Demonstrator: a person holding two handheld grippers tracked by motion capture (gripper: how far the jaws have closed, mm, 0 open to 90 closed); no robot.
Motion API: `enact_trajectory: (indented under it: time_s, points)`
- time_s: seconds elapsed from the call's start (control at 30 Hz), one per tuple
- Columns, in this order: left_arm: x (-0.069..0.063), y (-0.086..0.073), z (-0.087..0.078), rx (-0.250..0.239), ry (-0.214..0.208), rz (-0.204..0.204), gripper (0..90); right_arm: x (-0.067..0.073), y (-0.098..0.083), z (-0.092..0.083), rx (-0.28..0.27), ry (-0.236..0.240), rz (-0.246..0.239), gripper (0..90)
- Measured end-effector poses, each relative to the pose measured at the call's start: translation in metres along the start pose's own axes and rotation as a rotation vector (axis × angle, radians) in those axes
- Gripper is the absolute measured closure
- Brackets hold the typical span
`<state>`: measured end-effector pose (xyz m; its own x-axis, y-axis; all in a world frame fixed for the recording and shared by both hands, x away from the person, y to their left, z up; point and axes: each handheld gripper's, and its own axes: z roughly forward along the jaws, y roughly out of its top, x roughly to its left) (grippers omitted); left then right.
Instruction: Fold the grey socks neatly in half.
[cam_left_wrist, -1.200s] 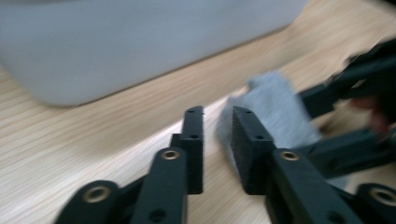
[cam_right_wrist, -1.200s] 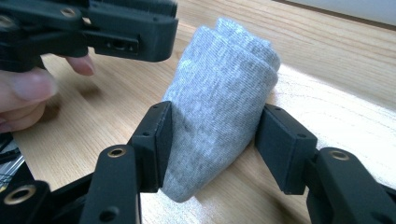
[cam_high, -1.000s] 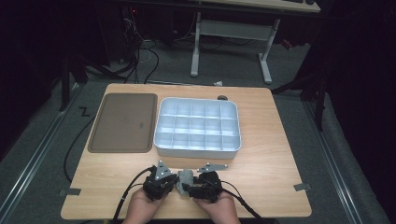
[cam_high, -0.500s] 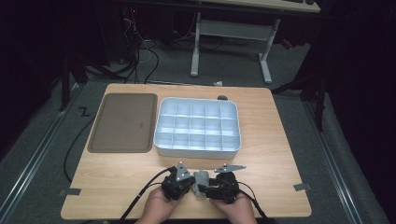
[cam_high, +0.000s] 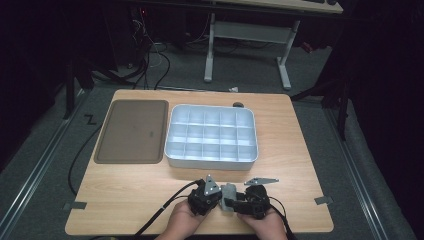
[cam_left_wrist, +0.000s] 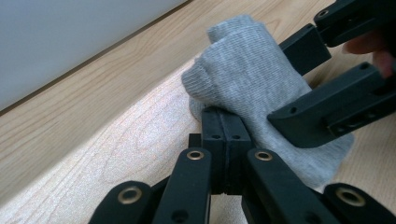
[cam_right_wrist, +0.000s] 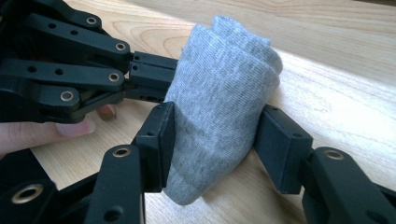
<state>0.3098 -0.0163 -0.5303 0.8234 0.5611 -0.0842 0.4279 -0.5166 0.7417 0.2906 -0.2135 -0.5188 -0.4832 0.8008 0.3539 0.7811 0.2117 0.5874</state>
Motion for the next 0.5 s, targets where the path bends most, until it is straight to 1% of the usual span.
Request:
enact_trajectory:
  time_s: [0.03, 0.13, 0.2, 0.23, 0.27, 0.3, 0.33, 0.37, 0.4, 0.47, 0.5]
  points:
    - [0.0, 0.0, 0.0, 0.0, 0.0, 0.006, 90.0, 0.0, 0.0, 0.001, -0.001, 0.003, 0.002, 52.6]
    - [0.001, -0.001, 0.0, -0.002, -0.005, 0.001, 90.0, -0.001, 0.002, 0.002, 0.015, 0.052, -0.002, 65.0]
    - [0.002, -0.001, -0.001, -0.002, -0.001, -0.002, 90.0, 0.001, 0.002, 0.002, 0.019, 0.047, -0.029, 68.8]
    - [0.003, -0.001, -0.002, -0.003, 0.01, -0.007, 89.6, 0.003, 0.003, 0.001, 0.023, 0.037, -0.042, 69.6]
    - [0.005, -0.001, -0.003, -0.002, 0.028, -0.017, 82.7, 0.006, 0.004, 0.001, 0.026, 0.019, -0.062, 70.4]
    - [0.008, -0.002, -0.005, -0.009, 0.029, -0.033, 77.8, 0.009, 0.005, 0.001, 0.026, -0.003, -0.084, 70.8]
    - [0.012, -0.003, -0.009, -0.022, 0.036, -0.046, 76.1, 0.013, 0.006, 0.001, 0.03, -0.021, -0.097, 71.0]
    - [0.015, -0.005, -0.014, -0.033, 0.054, -0.05, 75.4, 0.015, 0.007, 0.0, 0.037, -0.037, -0.121, 71.0]
    - [0.019, -0.007, -0.02, -0.041, 0.066, -0.053, 74.1, 0.017, 0.009, -0.001, 0.048, -0.051, -0.135, 71.1]
    - [0.029, -0.013, -0.034, -0.049, 0.09, -0.057, 72.5, 0.019, 0.013, -0.003, 0.065, -0.091, -0.168, 71.1]
    - [0.034, -0.017, -0.041, -0.052, 0.105, -0.06, 72.2, 0.019, 0.015, -0.005, 0.074, -0.108, -0.17, 71.0]
